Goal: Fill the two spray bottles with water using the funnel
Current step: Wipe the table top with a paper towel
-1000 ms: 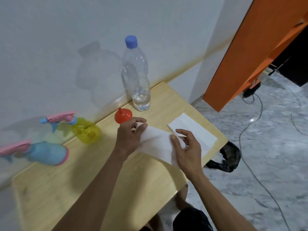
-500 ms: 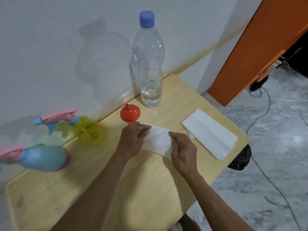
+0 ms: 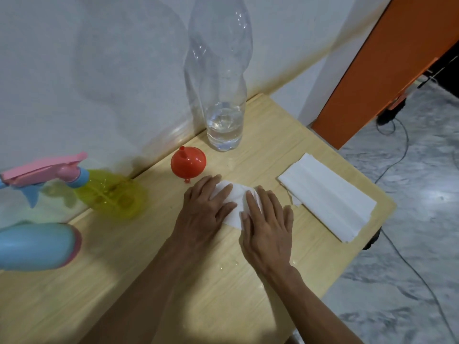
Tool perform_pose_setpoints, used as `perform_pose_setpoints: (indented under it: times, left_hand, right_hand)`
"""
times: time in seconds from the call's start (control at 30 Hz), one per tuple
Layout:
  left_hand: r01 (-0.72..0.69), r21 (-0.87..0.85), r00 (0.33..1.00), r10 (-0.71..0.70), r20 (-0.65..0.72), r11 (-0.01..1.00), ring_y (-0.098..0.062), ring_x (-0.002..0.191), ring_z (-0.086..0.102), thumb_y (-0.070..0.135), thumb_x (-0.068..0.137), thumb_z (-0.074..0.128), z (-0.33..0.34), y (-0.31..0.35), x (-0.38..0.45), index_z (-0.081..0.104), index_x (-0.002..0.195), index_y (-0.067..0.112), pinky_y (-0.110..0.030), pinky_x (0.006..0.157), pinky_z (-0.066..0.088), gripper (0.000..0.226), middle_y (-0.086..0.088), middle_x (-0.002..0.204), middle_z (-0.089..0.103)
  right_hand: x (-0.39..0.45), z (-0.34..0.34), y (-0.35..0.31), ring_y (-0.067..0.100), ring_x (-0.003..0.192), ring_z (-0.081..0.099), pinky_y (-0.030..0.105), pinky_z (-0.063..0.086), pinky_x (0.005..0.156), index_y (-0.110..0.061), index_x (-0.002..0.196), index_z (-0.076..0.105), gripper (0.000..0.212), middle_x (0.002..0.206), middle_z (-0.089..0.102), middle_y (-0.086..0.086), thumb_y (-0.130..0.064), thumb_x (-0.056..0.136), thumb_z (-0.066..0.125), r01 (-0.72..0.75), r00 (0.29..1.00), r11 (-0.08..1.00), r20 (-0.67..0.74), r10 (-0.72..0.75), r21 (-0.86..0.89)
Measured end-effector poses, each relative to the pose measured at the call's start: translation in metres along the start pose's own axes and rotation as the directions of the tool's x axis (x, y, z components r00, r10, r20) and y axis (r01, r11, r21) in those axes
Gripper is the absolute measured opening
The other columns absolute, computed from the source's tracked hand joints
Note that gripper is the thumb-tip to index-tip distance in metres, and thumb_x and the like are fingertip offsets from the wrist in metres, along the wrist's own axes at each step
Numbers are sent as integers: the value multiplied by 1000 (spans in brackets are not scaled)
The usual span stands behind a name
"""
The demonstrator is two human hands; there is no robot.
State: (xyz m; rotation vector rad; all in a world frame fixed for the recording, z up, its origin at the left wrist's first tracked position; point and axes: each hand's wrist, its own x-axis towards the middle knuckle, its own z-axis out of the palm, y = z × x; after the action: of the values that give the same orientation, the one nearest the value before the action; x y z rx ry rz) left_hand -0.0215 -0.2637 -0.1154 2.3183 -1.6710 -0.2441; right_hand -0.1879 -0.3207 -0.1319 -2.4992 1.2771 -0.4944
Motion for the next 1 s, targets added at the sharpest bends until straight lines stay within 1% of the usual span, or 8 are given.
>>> perform_pose_setpoints:
  times: [0.07,0.2,0.3,0.4,0.5,0.67,0.87,1.0]
  left_hand:
    - [-19,58,1000,18,24,998,-36,135,47,45,98,41,5,-3,-2,60,135,15,-55,105,41,52,-14,146,53]
    - [-27,57,997,23,72,998,-29,150,24,43,103,27,9,-7,-6,40,151,16,-56,119,22,56,-8,160,33]
    - [-43,73,995,36,90,996,-24,153,12,41,104,20,10,-12,-8,28,156,17,-51,123,12,57,-4,164,22]
    - [-59,81,994,52,96,995,-23,154,8,38,105,18,12,-17,-8,24,157,15,-49,124,8,57,-4,165,20]
    - [-93,73,992,86,92,993,-27,153,14,34,106,19,13,-20,-8,30,154,10,-51,123,14,56,-7,162,27]
    - [-133,27,990,131,48,991,-31,149,25,29,105,25,8,-32,-16,38,150,4,-49,122,20,53,-12,157,37]
    - [-146,0,989,146,5,989,-37,143,36,25,103,32,3,-46,-31,45,144,-1,-53,115,32,51,-18,150,45]
    - [-149,13,989,149,15,989,-39,141,37,30,107,20,-1,-58,-43,45,143,-4,-55,114,33,56,-22,149,45]
  right_hand:
    - [-1,2,-2,24,154,27,57,19,120,-29,153,43,48,163,36,2,-41,107,35,-30,997,999,65,33,-41]
    - [-1,2,-3,20,158,1,53,-3,123,-33,161,20,56,170,10,-2,-49,108,21,-70,983,994,163,83,-84]
    - [-2,3,-5,18,157,-15,53,-10,124,-34,162,6,59,170,-5,-6,-52,107,12,-73,970,991,222,97,-112]
    - [-3,2,-11,15,154,-25,52,-15,123,-32,162,-3,59,168,-15,-11,-51,108,11,-86,958,991,265,111,-102]
    - [-7,6,-19,13,154,-24,52,-15,123,-26,161,-3,60,166,-17,-15,-50,108,10,-85,957,993,270,105,-85]
    - [-14,18,-31,16,157,-12,56,-5,124,-21,163,12,60,169,-2,-11,-45,107,10,-81,969,992,225,101,-97]
    - [-23,31,-49,17,157,-8,56,-3,124,-21,163,15,59,170,4,-11,-41,108,12,-44,979,994,195,62,-96]
    - [-30,39,-62,17,158,-9,56,-3,124,-20,163,15,58,170,6,-8,-40,108,15,-8,979,996,202,27,-90]
